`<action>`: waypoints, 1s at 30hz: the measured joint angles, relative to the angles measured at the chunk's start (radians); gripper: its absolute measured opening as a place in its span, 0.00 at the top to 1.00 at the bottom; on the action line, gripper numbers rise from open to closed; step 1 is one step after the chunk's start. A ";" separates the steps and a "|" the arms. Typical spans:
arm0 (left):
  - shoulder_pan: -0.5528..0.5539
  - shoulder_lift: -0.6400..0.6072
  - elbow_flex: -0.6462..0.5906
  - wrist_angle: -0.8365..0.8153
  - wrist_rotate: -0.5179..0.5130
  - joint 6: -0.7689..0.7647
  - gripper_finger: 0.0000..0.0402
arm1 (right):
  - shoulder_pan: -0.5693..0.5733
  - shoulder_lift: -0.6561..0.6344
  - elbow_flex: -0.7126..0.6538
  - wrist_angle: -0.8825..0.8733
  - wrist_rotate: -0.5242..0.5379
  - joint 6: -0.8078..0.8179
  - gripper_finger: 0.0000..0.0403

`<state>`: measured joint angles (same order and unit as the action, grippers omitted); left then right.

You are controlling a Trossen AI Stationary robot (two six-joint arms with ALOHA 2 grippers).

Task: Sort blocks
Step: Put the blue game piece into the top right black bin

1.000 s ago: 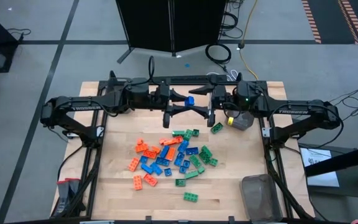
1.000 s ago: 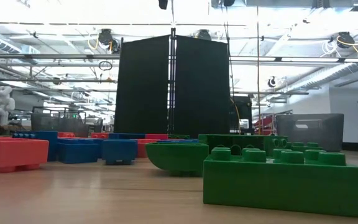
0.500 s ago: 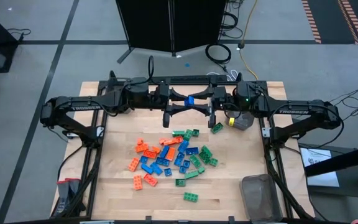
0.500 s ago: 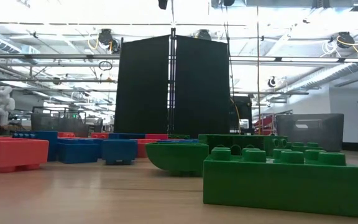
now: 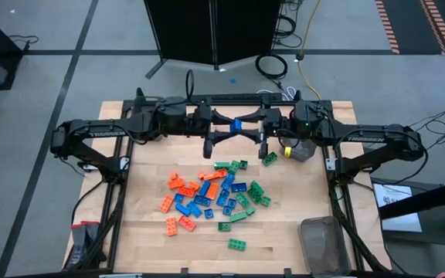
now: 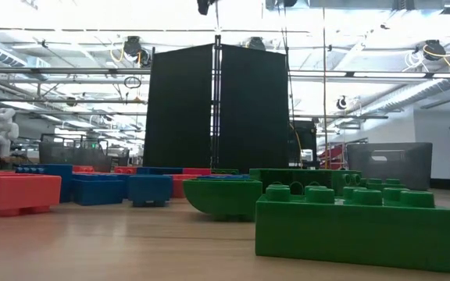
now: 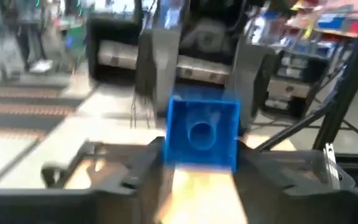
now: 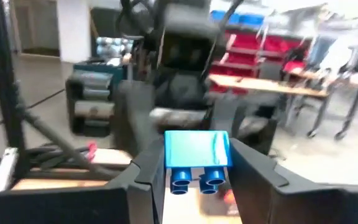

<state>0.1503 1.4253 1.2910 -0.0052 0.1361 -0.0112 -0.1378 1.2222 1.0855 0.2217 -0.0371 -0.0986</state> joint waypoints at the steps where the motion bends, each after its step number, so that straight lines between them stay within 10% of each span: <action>1: 0.000 0.000 -0.001 -0.014 -0.025 -0.006 0.41 | -0.001 -0.020 0.000 0.003 0.007 -0.009 0.70; 7: 0.015 -0.001 -0.001 -0.176 -0.173 -0.025 0.16 | 0.000 -0.148 0.003 -0.157 0.289 -0.053 0.70; 13: 0.033 -0.003 -0.001 -0.343 -0.204 -0.036 0.16 | -0.036 -0.263 0.002 -0.811 0.800 0.307 0.70; 20: 0.041 0.002 -0.002 -0.381 -0.205 -0.036 0.22 | -0.096 -0.199 -0.055 -1.365 0.768 0.929 0.70; 30: 0.040 0.002 -0.002 -0.381 -0.205 -0.037 0.22 | -0.149 -0.112 -0.297 -1.334 0.555 1.192 0.70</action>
<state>0.1905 1.4277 1.2892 -0.3866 -0.0689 -0.0479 -0.2864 1.1098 0.7883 -1.1128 0.5182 1.0937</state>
